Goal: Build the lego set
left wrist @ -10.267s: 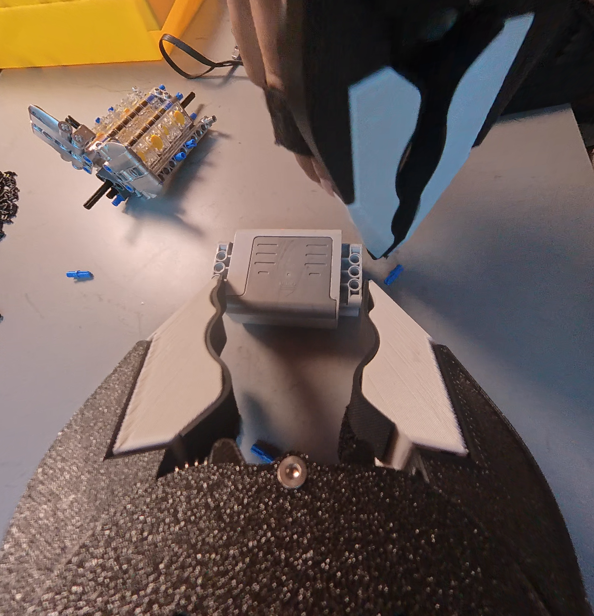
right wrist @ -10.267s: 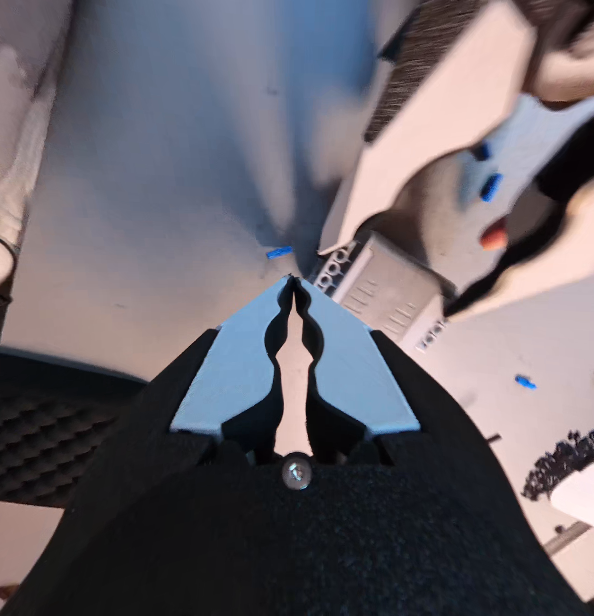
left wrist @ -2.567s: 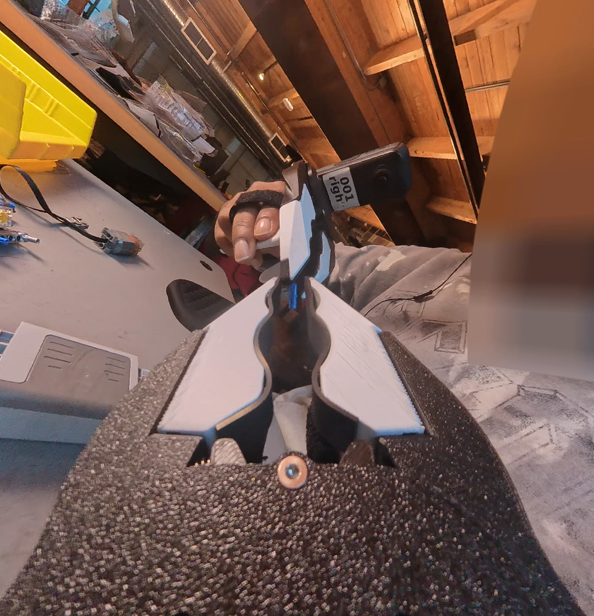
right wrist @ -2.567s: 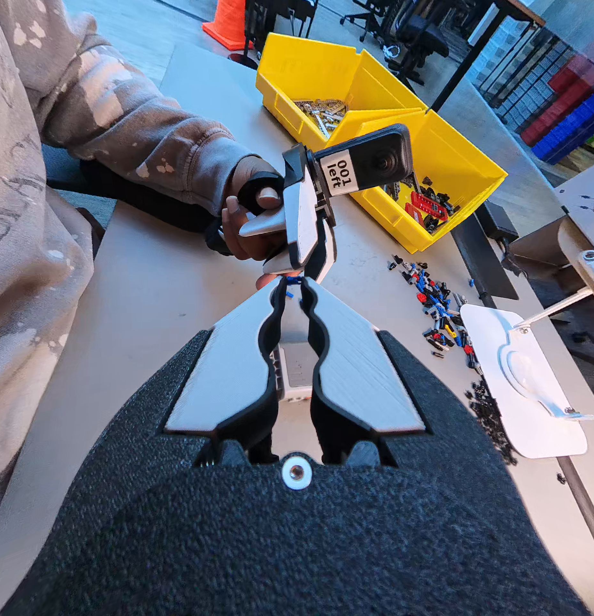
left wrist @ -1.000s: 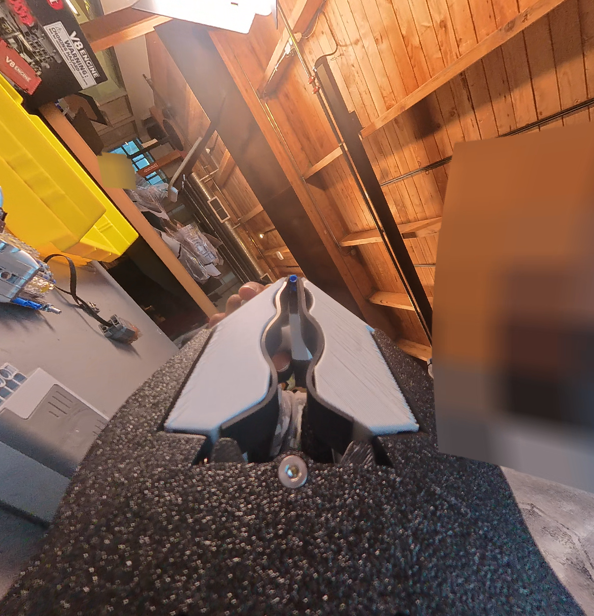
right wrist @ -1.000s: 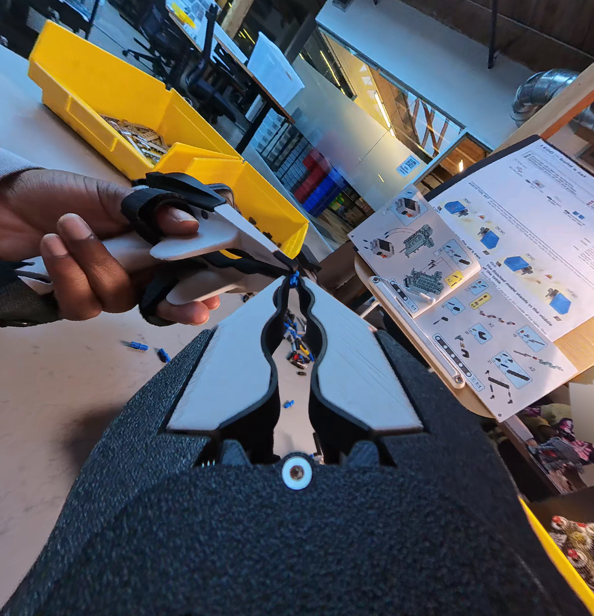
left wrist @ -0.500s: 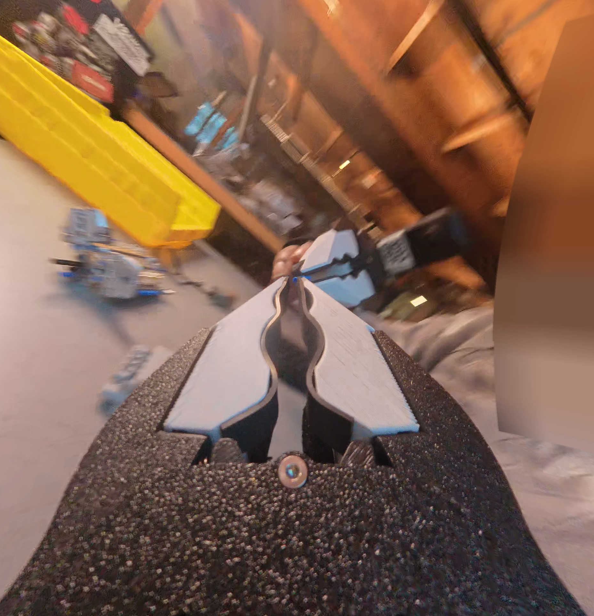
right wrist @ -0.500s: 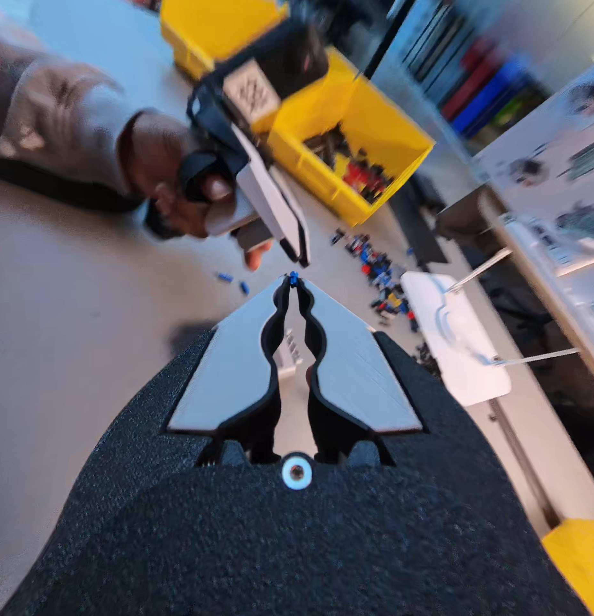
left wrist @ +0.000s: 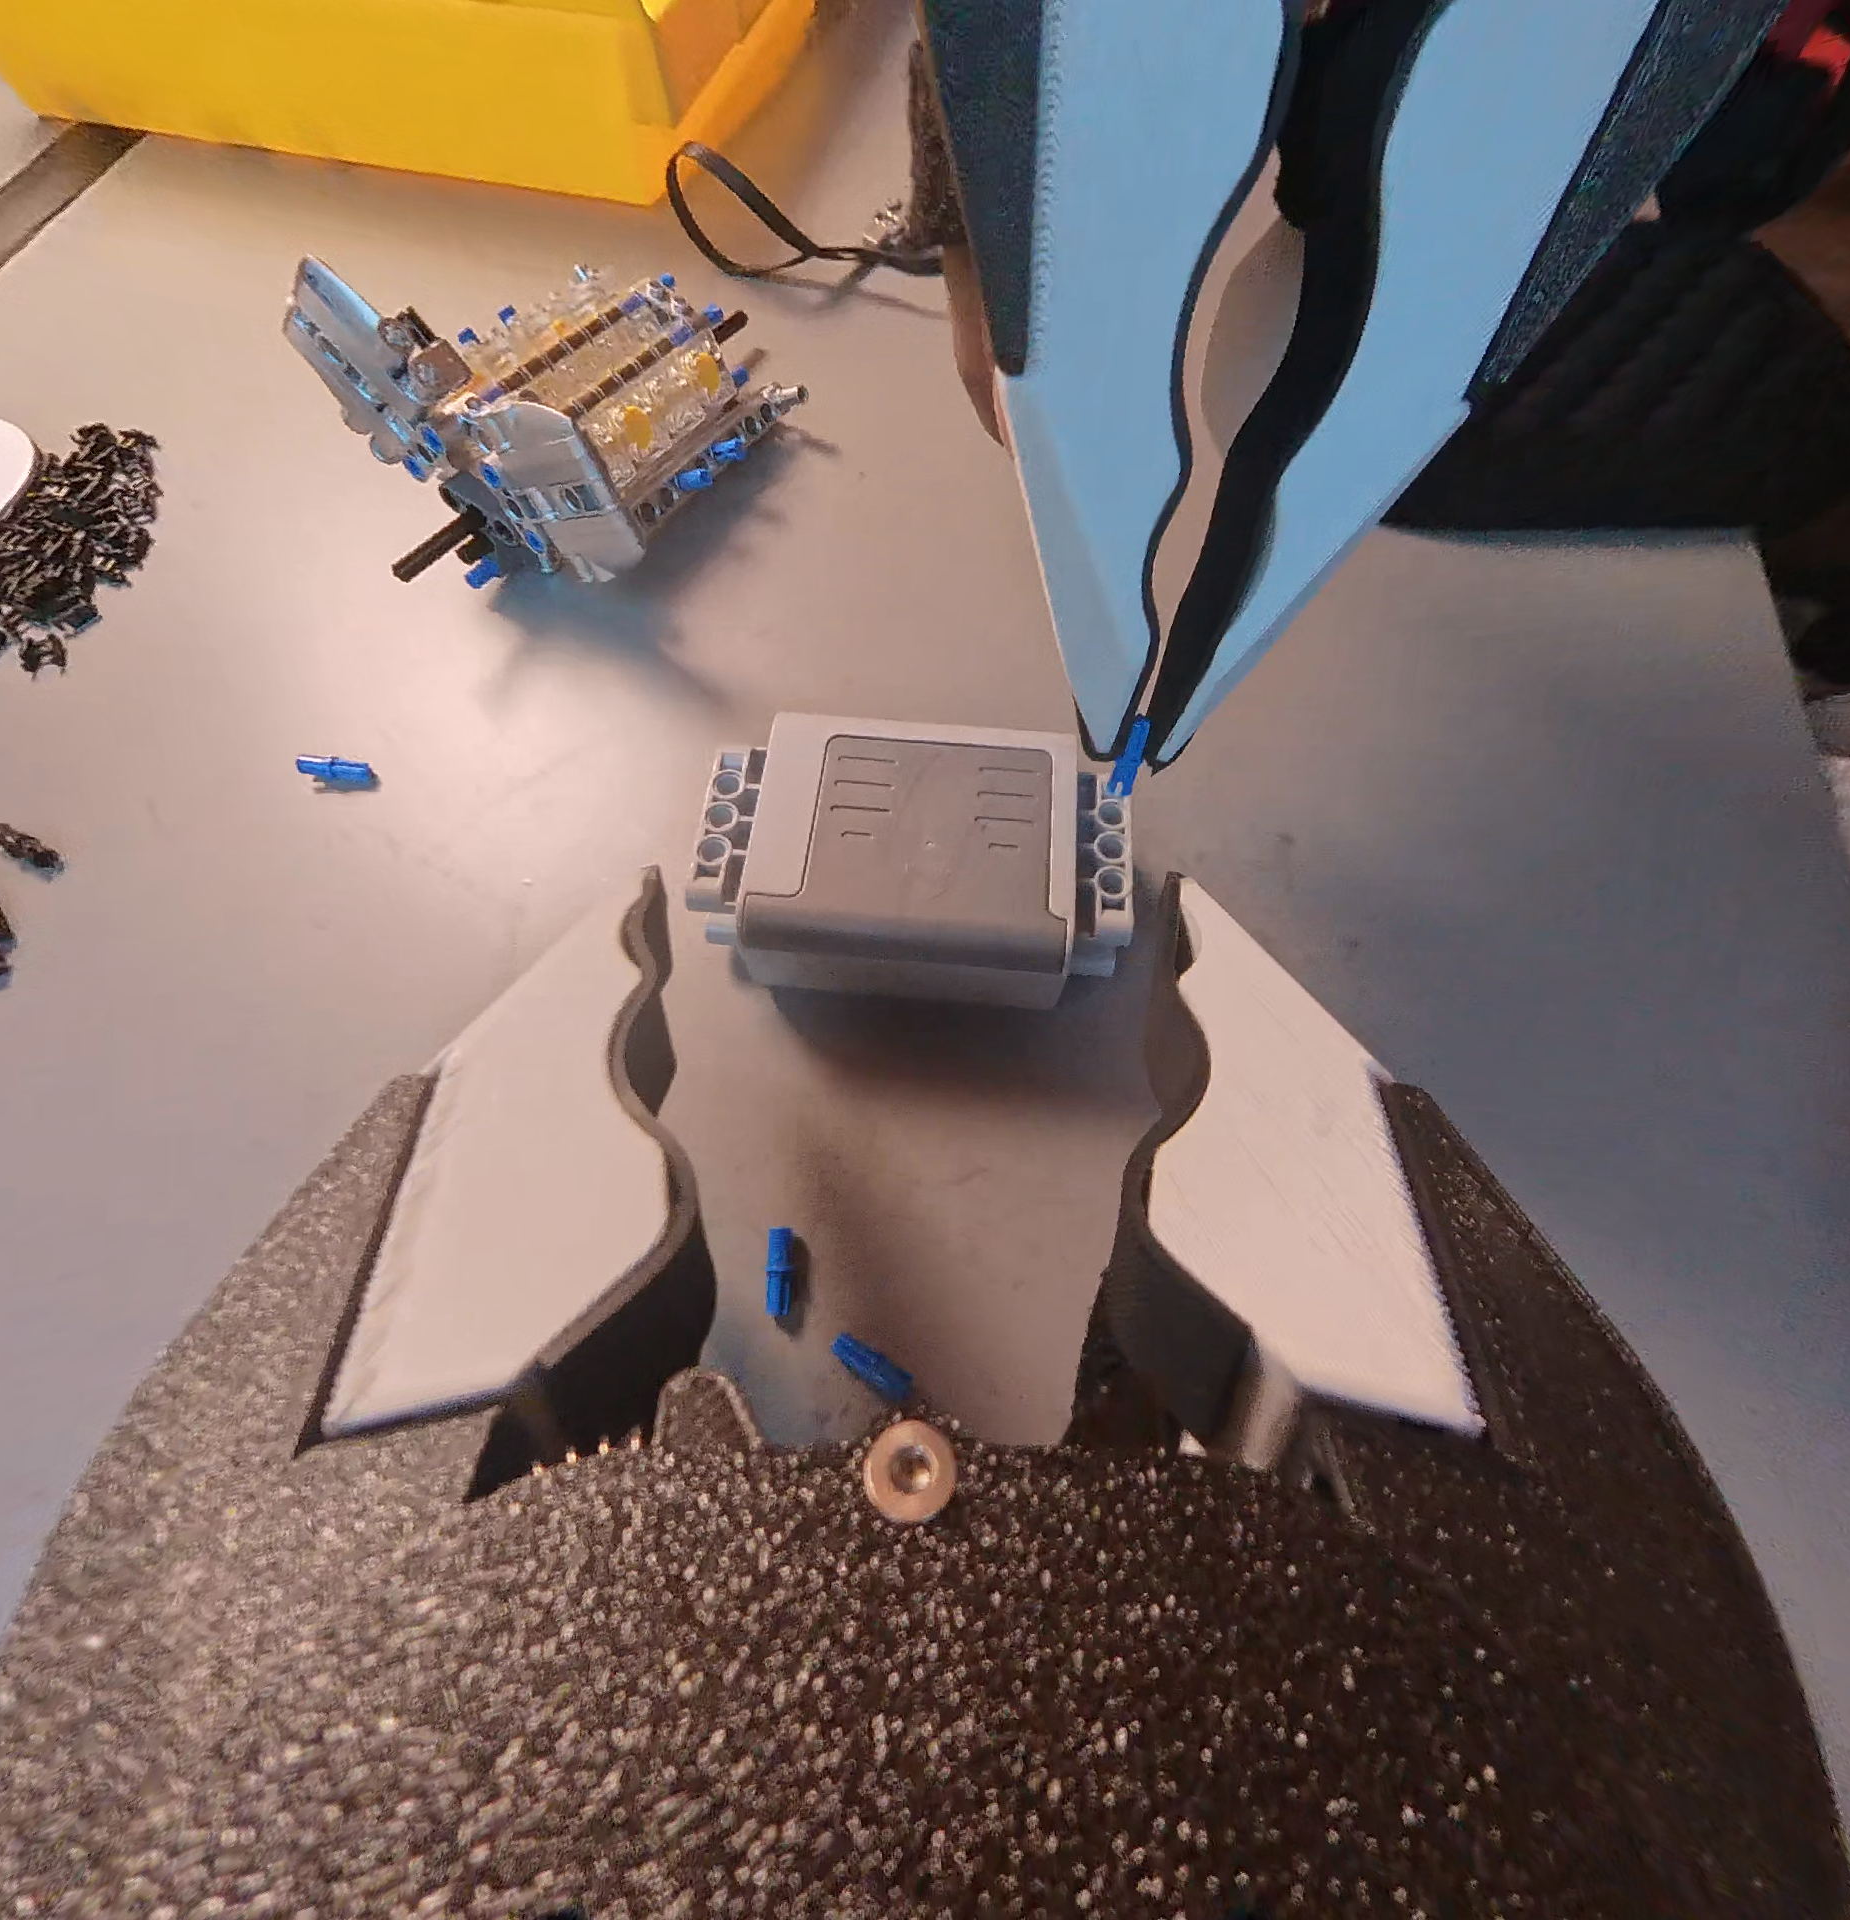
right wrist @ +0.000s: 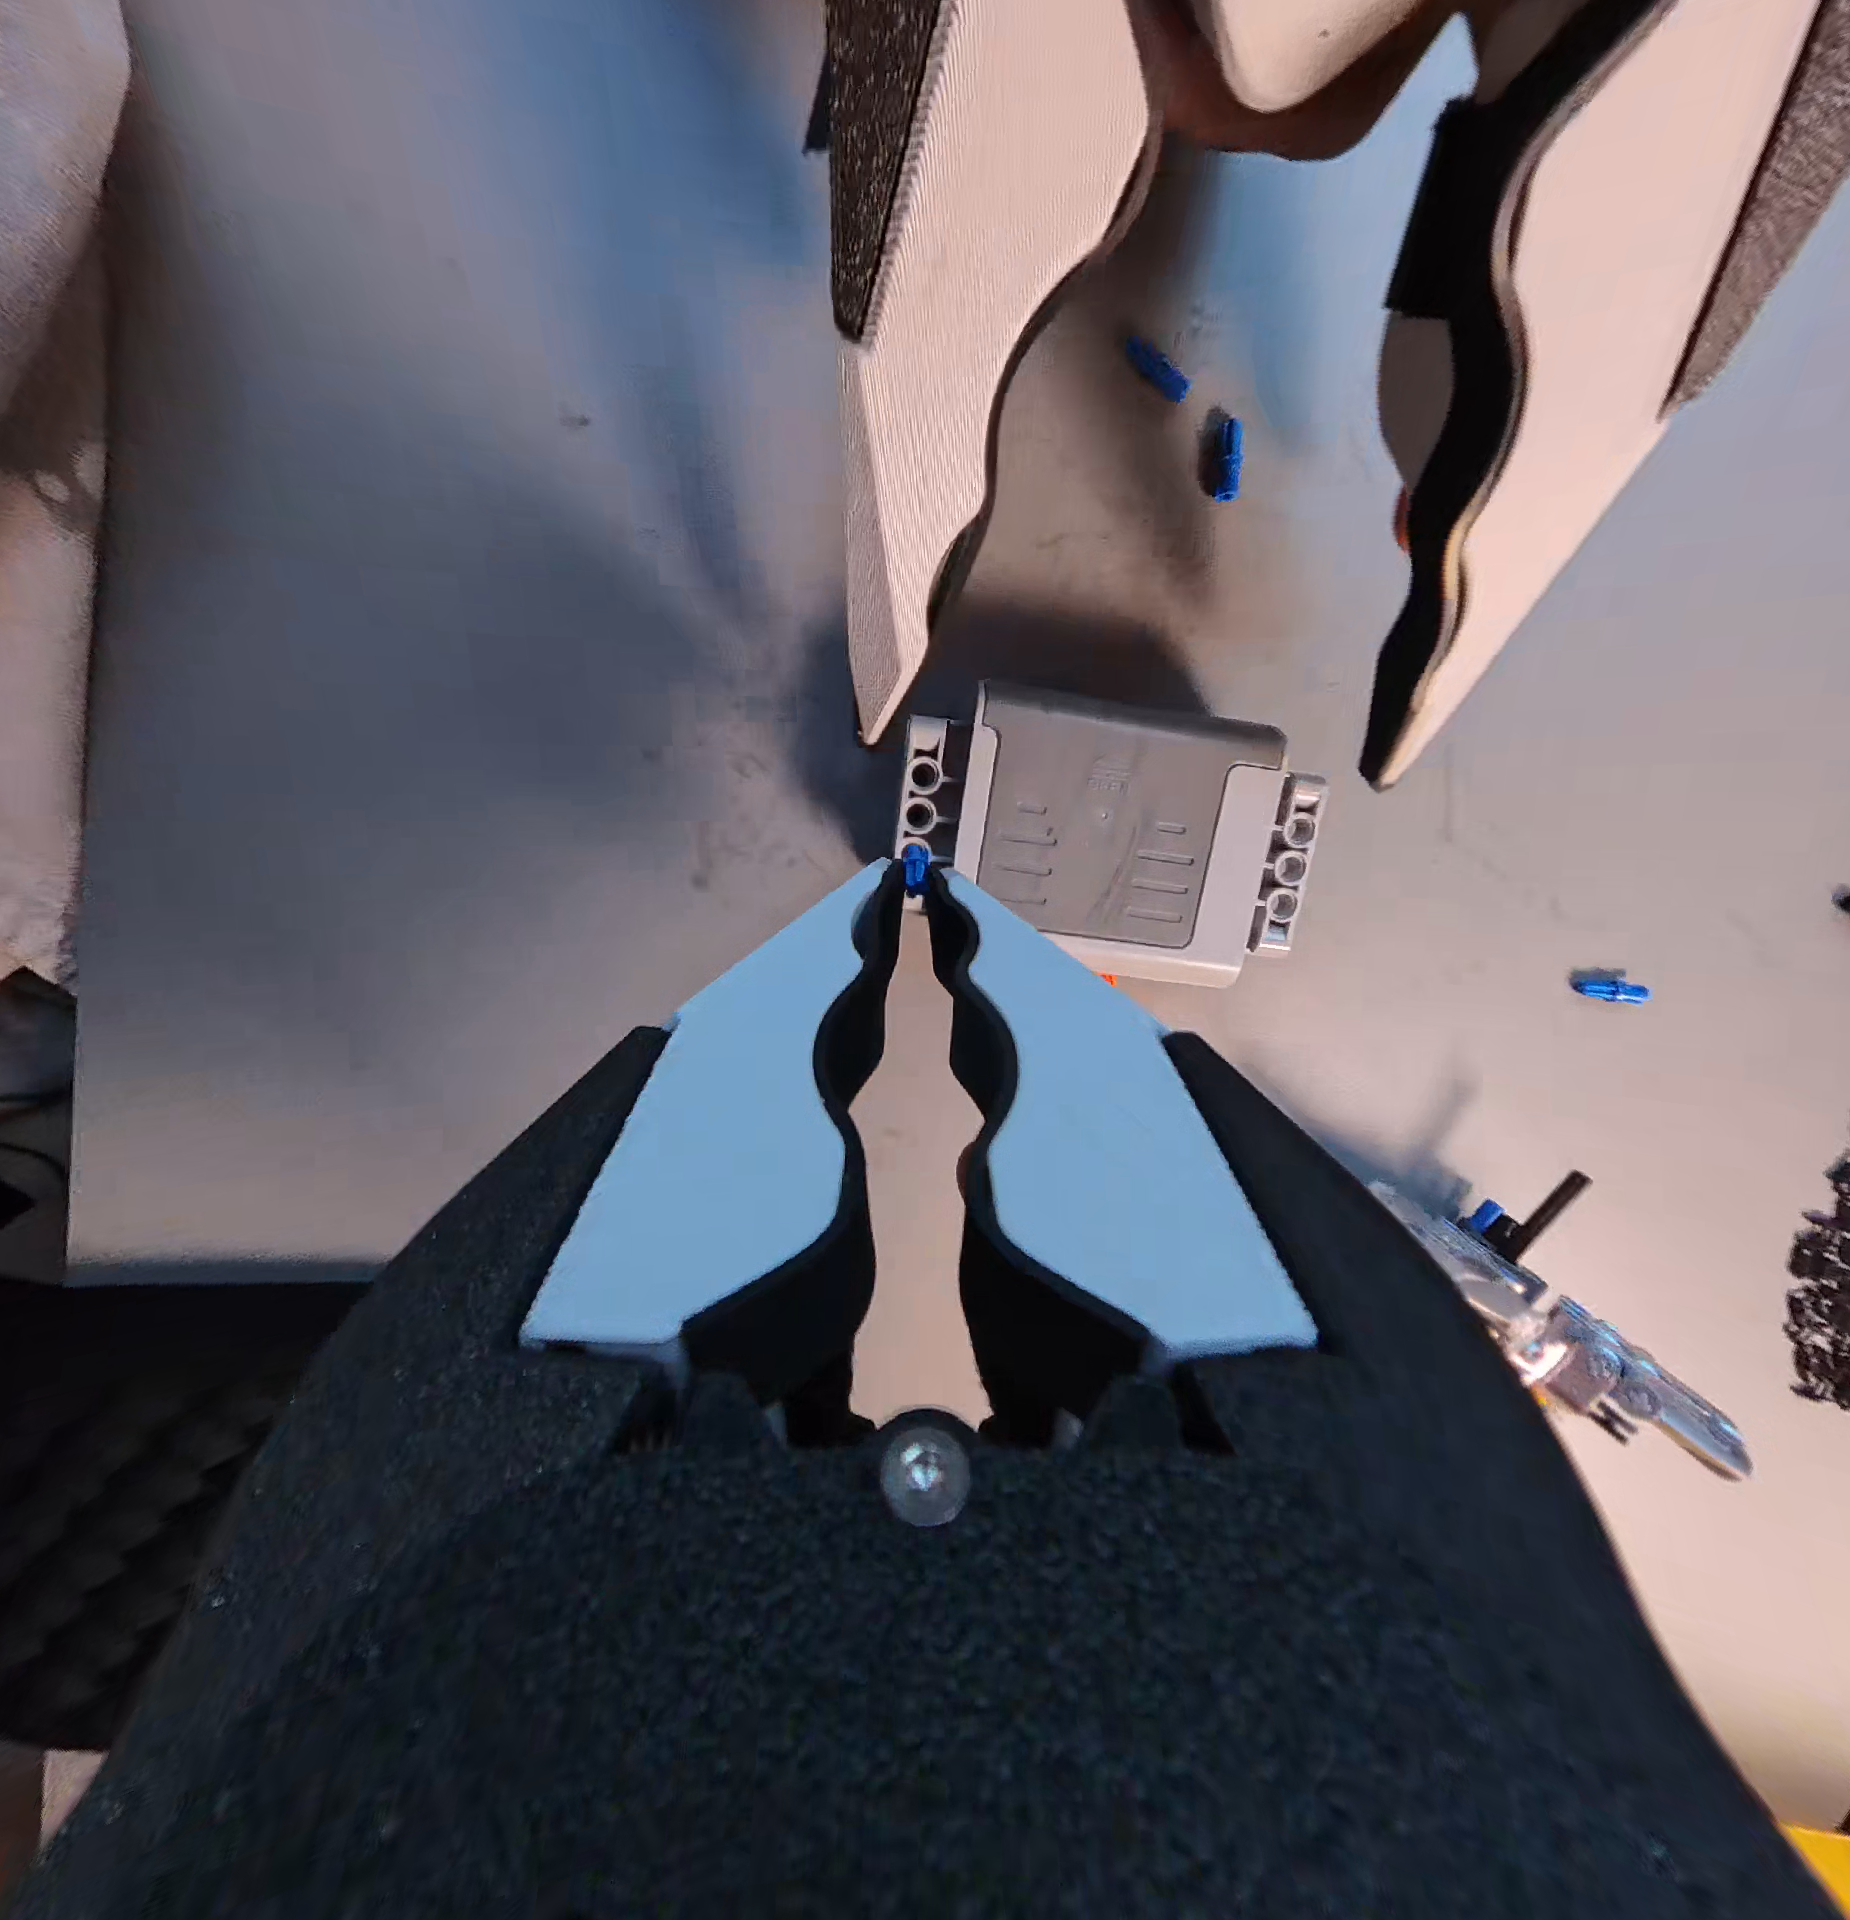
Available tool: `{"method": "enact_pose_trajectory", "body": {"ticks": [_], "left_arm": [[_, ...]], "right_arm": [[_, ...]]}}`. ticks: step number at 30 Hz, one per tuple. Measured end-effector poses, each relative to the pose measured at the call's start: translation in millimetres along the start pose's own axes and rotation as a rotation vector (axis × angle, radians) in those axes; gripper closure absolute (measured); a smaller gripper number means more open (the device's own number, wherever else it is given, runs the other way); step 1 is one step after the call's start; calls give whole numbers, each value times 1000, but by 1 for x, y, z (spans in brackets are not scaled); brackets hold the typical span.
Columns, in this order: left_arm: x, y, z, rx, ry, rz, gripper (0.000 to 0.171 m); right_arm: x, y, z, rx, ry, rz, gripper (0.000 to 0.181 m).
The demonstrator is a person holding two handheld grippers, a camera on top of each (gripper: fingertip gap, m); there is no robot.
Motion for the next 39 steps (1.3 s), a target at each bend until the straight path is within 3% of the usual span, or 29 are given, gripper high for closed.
{"method": "enact_pose_trajectory", "body": {"ticks": [5, 11, 26, 39], "left_arm": [[-9, 3, -13, 6, 81, -77, 65], [-9, 1, -16, 16, 87, -99, 78], [-11, 2, -16, 32, 94, -92, 79], [-11, 2, -16, 31, 98, -85, 79]], "right_arm": [[-1, 0, -6, 24, 66, 20, 178], [-2, -2, -7, 23, 132, 57, 178], [0, -1, -8, -30, 250, 151, 179], [5, 2, -9, 28, 390, 467, 179]]}}
Point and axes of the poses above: each gripper's, where its closed fingertips meet, z back along the fingers, x out of its top, y = z × x across the jaws, the point moved 2 cm from there along z, back along the fingers, and after that the axes turned 1 degree about y, right-handed, at the moved point
